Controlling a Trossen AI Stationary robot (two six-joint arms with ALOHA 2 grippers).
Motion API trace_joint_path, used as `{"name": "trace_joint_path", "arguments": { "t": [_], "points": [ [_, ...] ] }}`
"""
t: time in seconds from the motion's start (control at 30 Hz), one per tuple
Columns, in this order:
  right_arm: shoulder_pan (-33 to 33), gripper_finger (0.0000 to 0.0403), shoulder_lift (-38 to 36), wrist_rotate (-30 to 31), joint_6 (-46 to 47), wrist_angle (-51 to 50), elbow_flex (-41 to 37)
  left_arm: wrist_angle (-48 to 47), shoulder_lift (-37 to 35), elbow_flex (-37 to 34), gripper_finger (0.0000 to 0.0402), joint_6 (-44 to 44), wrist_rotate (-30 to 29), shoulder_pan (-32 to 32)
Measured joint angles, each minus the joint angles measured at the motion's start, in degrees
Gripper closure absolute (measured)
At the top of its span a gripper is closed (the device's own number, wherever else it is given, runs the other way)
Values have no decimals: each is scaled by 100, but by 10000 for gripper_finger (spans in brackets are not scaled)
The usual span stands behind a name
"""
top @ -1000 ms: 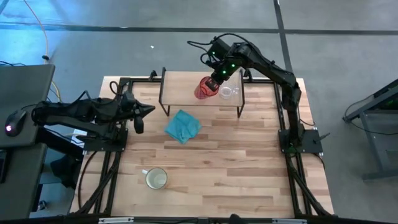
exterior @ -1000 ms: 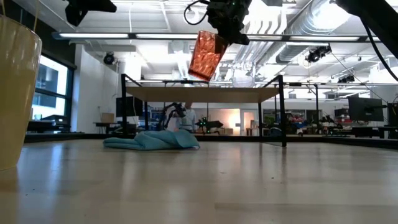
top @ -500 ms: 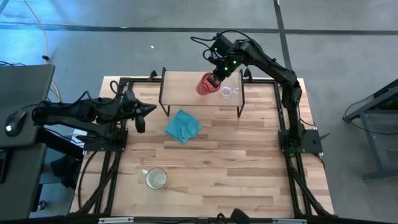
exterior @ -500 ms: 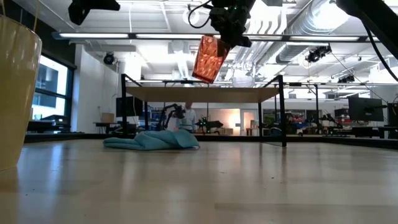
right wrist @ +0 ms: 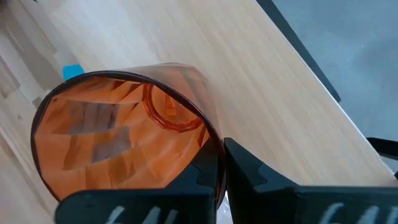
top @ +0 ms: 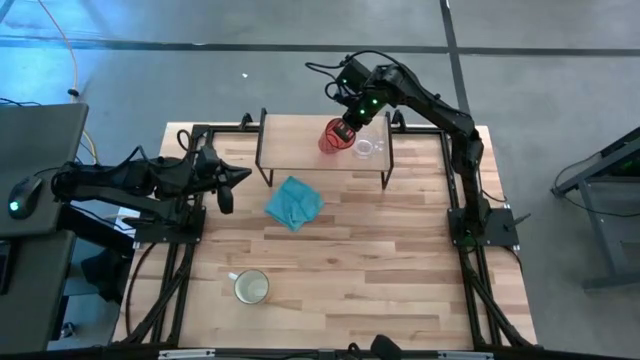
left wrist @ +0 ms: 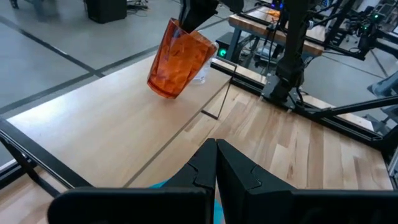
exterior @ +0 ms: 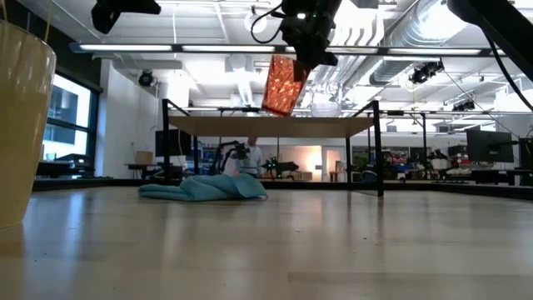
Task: Stack small to large cups/mugs on shelf
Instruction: Put the red cup on the shelf
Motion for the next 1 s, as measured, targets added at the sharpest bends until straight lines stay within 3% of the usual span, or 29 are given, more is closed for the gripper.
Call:
{"name": "trace_joint_path", "arguments": {
  "t": [1.0],
  "points": [
    [2, 403, 0, 4, -46, 46, 0, -20, -4, 0, 401, 20, 16, 0]
  ]
}}
